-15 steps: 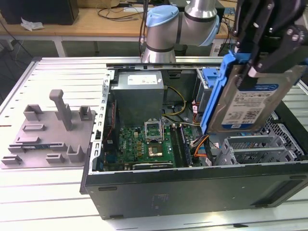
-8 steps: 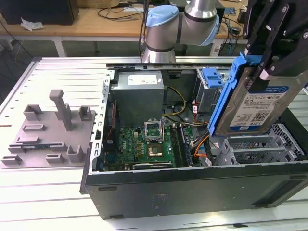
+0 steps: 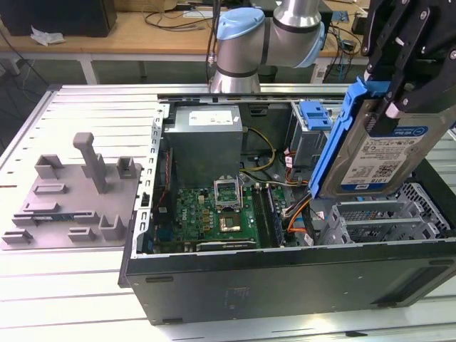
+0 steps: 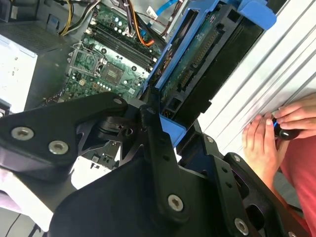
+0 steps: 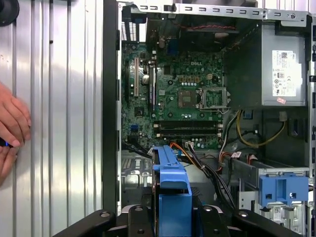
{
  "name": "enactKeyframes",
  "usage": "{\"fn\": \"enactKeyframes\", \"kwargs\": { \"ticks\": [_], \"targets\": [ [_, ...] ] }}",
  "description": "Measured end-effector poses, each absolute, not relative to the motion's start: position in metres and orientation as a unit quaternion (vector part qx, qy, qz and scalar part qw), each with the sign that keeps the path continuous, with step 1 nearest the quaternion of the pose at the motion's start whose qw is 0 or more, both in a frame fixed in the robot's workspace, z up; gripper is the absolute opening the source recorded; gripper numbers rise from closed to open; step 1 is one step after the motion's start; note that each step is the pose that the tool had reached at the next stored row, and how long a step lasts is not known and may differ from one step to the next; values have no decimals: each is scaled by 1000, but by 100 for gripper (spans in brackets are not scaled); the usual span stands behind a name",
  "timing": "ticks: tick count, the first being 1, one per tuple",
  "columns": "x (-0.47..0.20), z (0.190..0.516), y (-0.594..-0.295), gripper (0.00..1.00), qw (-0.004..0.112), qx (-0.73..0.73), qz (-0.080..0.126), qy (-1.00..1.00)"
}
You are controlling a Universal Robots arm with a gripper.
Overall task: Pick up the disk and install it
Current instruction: 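Insert the disk into the insertion slot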
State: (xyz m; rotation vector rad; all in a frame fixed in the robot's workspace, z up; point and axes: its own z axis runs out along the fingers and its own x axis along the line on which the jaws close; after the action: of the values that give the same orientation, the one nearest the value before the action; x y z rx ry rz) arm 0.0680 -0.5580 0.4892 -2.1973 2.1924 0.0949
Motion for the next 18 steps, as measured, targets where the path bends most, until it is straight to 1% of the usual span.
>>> {"fn": "enactKeyframes", "kwargs": {
  "ticks": [18],
  "targets": [
    [99,483,-559,37,20,-689,30,724]
  ]
}}
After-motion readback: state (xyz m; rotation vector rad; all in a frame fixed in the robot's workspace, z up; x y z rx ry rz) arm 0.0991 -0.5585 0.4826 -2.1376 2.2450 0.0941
